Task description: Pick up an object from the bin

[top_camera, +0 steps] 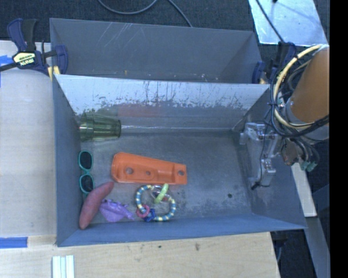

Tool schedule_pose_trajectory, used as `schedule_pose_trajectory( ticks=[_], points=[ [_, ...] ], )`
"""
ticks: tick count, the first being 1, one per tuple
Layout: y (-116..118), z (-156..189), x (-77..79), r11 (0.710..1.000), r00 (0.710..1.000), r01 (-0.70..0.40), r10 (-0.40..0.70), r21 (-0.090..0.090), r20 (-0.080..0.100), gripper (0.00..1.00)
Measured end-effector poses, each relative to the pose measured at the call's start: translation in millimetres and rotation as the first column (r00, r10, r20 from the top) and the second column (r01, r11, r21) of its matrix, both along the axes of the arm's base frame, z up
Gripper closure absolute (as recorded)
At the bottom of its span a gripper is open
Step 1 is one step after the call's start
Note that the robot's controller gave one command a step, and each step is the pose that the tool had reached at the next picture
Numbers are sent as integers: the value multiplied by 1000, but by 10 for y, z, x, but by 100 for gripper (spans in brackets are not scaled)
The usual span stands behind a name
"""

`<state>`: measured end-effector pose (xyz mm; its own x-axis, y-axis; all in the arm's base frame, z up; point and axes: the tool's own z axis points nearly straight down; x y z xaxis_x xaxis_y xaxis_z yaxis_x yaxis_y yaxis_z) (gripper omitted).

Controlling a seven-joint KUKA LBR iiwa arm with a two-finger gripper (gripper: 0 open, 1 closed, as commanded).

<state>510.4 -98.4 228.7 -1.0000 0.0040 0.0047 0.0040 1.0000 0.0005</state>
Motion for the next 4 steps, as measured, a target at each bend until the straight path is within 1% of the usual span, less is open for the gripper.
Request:
schedule_pose_trajectory(
  ticks=[1,2,3,4],
  points=[
    [5,46,14,1000,1000,-3,3,-1,8,0],
    [133,-298,313,998,998,-66,66,-3,13,0],
    [261,-818,202,1000,1000,-25,25,-1,13,0],
    [405,-693,259,986,986,166,-166,-1,-3,0]
  ],
)
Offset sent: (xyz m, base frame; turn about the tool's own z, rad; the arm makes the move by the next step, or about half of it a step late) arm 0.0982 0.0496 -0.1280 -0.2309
